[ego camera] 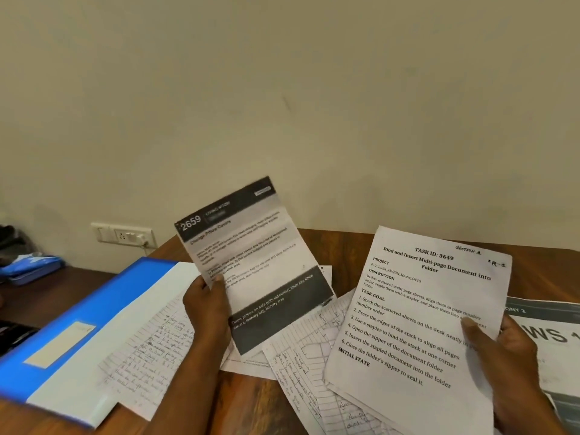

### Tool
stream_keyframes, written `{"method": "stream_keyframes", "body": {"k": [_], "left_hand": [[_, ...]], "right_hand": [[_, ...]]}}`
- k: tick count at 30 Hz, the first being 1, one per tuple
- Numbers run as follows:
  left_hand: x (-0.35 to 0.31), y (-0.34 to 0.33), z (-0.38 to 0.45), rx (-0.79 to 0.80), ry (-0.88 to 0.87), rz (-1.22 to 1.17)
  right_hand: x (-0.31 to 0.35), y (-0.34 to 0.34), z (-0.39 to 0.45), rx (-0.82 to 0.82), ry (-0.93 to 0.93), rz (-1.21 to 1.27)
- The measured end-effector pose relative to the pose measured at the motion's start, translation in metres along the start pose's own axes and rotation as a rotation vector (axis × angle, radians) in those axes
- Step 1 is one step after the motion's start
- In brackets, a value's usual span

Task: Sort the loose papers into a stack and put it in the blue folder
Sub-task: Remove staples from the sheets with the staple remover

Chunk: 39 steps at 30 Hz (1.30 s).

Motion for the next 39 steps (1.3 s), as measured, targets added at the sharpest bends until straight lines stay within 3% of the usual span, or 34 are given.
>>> {"method": "stream_keyframes", "body": {"k": [7, 13, 18, 21, 39], "left_hand": [[-0.003, 0.011, 0.007, -0.131, -0.005, -0.053], [0.007, -0.019, -0.004, 0.151, -0.012, 0.176], [0.024, -0.041, -0.011, 0.345, 0.037, 0.358], [0.032, -0.045, -0.011, 0.392, 0.065, 0.349], [0.036, -0.055, -0.029, 0.513, 0.1, 0.366]], "right_hand": [[0.007, -0.001, 0.0, -0.066, 0.013, -0.033], [0.013, 0.008, 0.003, -0.058, 0.035, 0.171], [0.014, 0.005, 0.013, 0.139, -0.089, 0.23], [0.019, -0.002, 0.008, 0.215, -0.124, 0.216], [0.018, -0.004, 0.0, 0.19, -0.225, 0.346]]}}
Point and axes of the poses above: each hand's wrist, its own z-axis towards the middle knuckle, its own y-axis out of the back of the hand, x = y × z, the point moved 7 cm from there along z, towards the middle knuckle, and after that the axes turned 8 degrees about y, right-handed, at the moved point
